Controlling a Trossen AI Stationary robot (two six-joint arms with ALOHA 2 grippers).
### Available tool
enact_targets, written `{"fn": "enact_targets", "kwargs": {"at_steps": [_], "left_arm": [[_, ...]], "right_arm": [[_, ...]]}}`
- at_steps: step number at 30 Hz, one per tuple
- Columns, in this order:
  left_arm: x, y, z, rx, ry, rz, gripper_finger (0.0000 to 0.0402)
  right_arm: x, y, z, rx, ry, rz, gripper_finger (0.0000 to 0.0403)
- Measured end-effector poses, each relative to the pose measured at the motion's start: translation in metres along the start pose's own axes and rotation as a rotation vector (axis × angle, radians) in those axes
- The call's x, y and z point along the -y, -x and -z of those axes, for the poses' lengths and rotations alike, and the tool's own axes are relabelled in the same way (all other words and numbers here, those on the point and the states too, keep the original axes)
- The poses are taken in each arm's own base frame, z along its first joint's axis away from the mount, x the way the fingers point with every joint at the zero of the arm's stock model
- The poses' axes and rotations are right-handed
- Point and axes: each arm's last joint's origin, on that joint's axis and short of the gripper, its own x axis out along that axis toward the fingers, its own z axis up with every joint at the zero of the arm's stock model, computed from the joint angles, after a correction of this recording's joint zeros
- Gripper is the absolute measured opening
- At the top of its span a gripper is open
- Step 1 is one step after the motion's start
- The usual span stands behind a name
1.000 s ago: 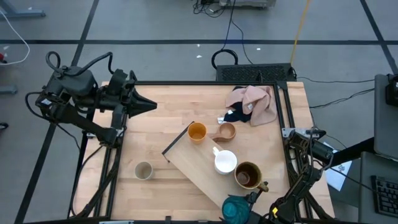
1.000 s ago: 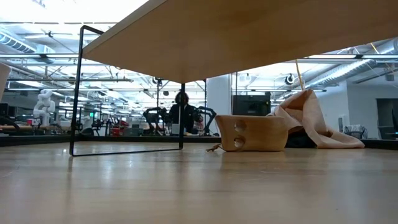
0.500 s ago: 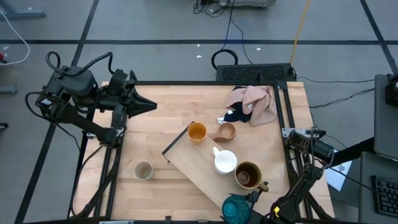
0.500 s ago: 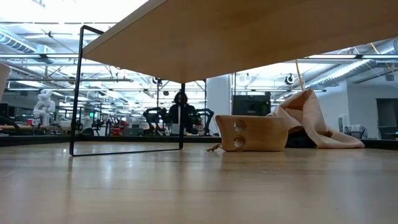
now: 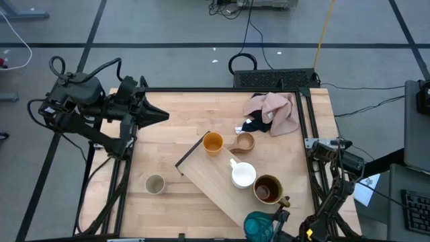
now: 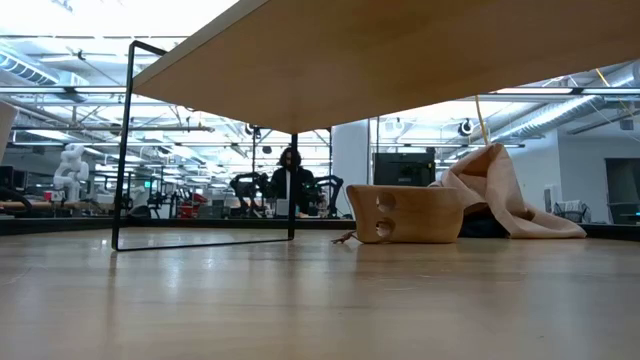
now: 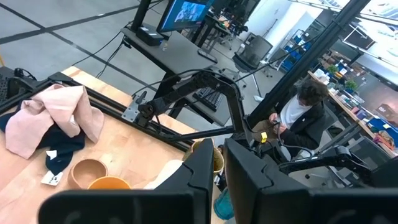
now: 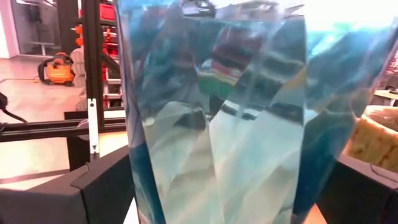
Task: Stack small to large cups/mugs on shelf
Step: Put the blue cup on the shelf
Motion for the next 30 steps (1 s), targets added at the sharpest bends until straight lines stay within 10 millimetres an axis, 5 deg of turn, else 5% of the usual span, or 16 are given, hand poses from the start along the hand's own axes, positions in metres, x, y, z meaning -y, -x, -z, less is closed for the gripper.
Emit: {"fn": "enact_targets", "kwargs": {"at_steps": [21, 30], "left_arm": [[0.007, 0.001, 0.004, -0.017, 0.010, 0.028, 0.0037], [0.007, 0.001, 0.005, -0.019, 0.009, 0.032, 0.0037]], "right_arm": [[0.001, -0.005, -0.001, -0.001, 0.021, 0.013, 0.0400], [0.008, -0.011, 0.015, -0.005, -0.075, -0.001, 0.0400]]}}
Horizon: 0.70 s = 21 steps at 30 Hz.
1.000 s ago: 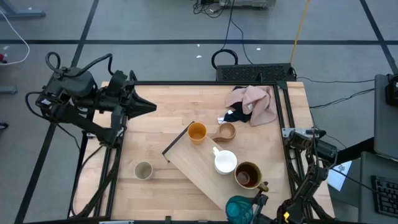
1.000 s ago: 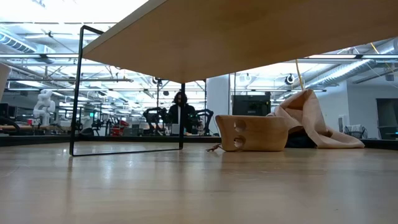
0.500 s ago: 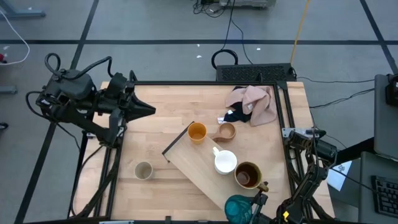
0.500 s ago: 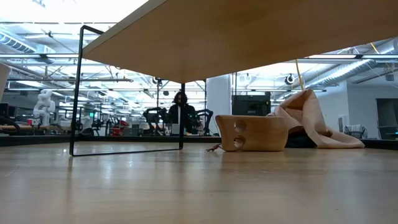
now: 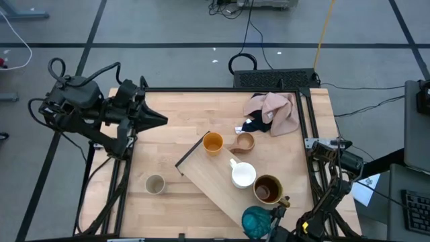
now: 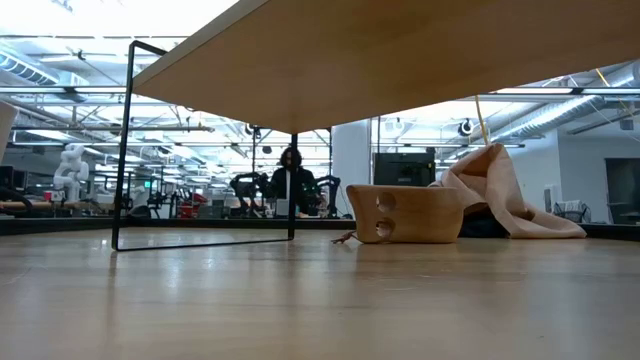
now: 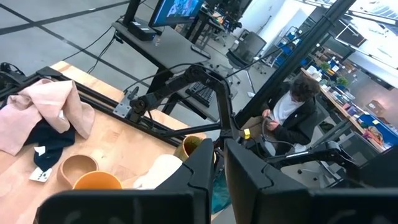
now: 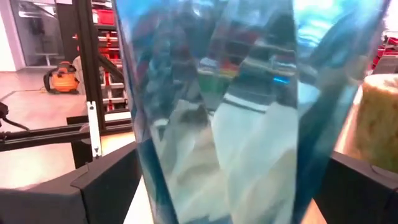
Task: Stack small to large cups/mugs on shelf
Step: Put the blue cup on the shelf
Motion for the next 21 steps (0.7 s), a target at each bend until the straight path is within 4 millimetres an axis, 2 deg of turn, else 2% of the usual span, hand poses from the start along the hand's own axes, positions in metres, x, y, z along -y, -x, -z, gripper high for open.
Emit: {"fn": "enact_targets", "kwargs": {"at_steps": [14, 21], "left_arm": [[0.000, 0.000, 0.000, -0.001, -0.005, 0.003, 0.0037], [0.000, 0.000, 0.000, -0.001, -0.012, 0.002, 0.0037]], "right_arm": [[0.009, 0.010, 0.014, 0.000, -0.049, -0.027, 0.0400], [0.008, 0.019, 0.012, 0.000, -0.088, -0.050, 0.0400]]}}
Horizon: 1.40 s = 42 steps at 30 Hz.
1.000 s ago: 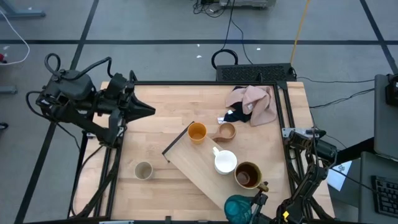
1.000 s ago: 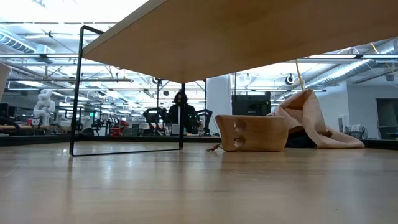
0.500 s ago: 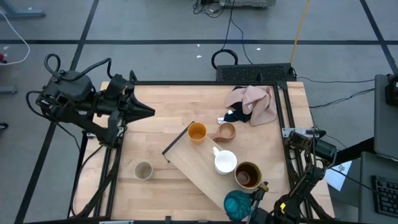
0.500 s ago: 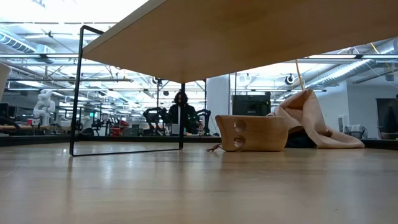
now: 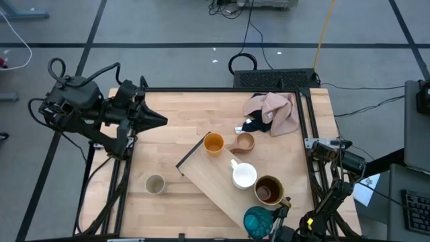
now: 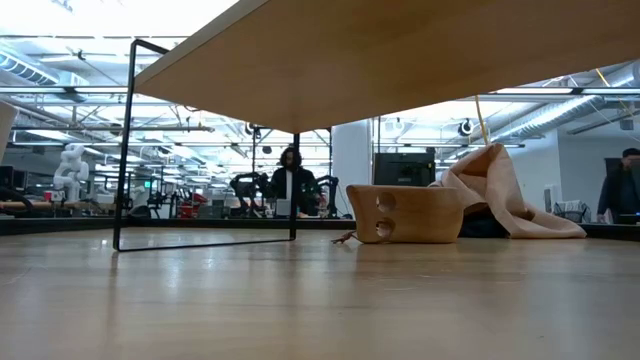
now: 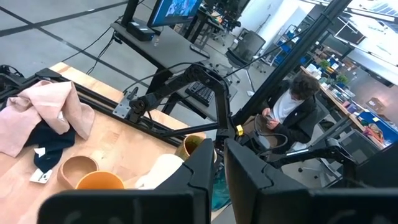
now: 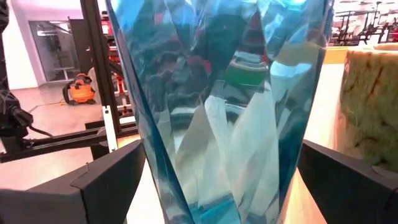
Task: Stack small to large cups/mugs on shelf
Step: Put the blue cup on the shelf
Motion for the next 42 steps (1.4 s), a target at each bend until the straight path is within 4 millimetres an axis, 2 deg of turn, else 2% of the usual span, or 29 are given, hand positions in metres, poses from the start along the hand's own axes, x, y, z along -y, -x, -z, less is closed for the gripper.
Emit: {"fn": "enact_targets", "kwargs": {"at_steps": [20, 27, 38, 42], "left_arm": [[0.000, 0.000, 0.000, 0.004, 0.001, -0.006, 0.0037], [0.000, 0.000, 0.000, 0.004, 0.002, -0.006, 0.0037], [0.000, -0.004, 0.001, 0.003, 0.003, -0.021, 0.0037], [0.000, -0.013, 0.003, -0.015, 0.037, -0.031, 0.0037]], "right_arm": [[-0.001, 0.022, -0.004, 0.000, 0.002, -0.026, 0.0400], [-0.002, 0.037, -0.005, -0.004, -0.014, -0.062, 0.0400], [-0.002, 0.065, -0.016, -0.023, -0.206, -0.130, 0.0400], [-0.001, 0.066, -0.025, -0.037, -0.407, -0.159, 0.0400]]}}
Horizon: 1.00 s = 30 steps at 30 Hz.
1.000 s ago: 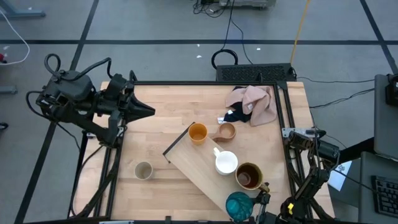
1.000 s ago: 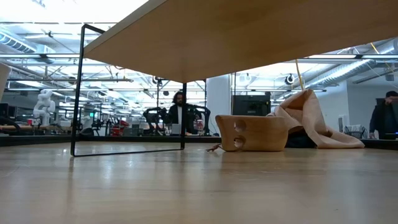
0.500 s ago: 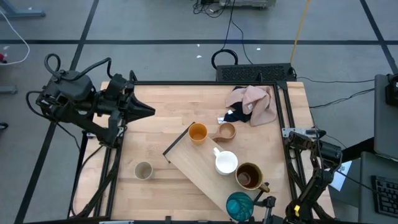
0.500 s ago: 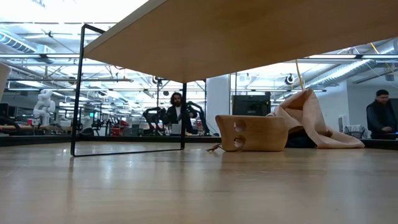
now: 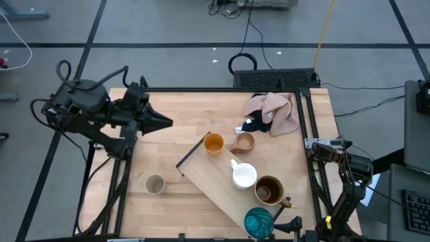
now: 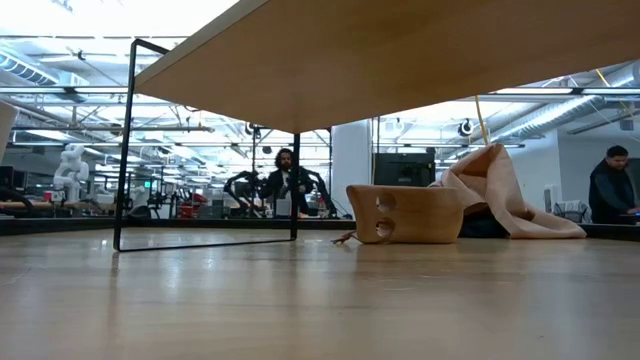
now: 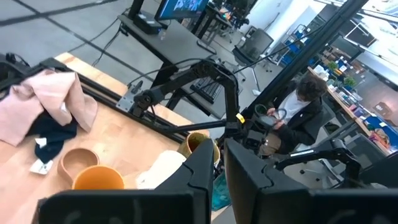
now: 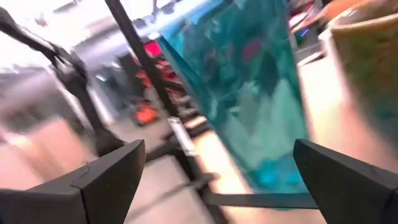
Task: Stack small to large cups/mugs on shelf
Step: Put the blue cup on the shelf, then put the brown wooden mug on the shelf
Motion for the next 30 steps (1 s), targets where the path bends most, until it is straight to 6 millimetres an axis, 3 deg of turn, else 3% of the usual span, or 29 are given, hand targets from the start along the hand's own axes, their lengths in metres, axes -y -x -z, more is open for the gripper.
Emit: {"fn": "enact_targets", "kwargs": {"at_steps": [6, 11, 14, 17, 24, 30], "left_arm": [[0.001, -0.019, 0.005, -0.042, 0.027, -0.014, 0.0037], [0.002, -0.033, 0.009, -0.072, 0.033, -0.023, 0.0037], [0.002, -0.037, 0.011, -0.084, 0.036, -0.021, 0.0037], [0.004, -0.037, 0.012, -0.098, 0.039, -0.004, 0.0037], [0.008, -0.035, 0.015, -0.114, 0.035, 0.019, 0.0037], [0.009, -0.035, 0.016, -0.119, 0.024, 0.024, 0.0037]], "right_arm": [[-0.006, -0.017, -0.011, -0.008, -0.238, -0.170, 0.0400], [-0.005, -0.027, -0.026, 0.033, -0.397, -0.208, 0.0400], [-0.005, -0.027, -0.040, 0.061, -0.393, -0.208, 0.0400], [-0.008, -0.020, -0.053, 0.056, -0.374, -0.220, 0.0400], [-0.013, 0.019, -0.076, -0.001, -0.392, -0.297, 0.0400], [-0.014, 0.026, -0.086, -0.011, -0.415, -0.312, 0.0400]]}}
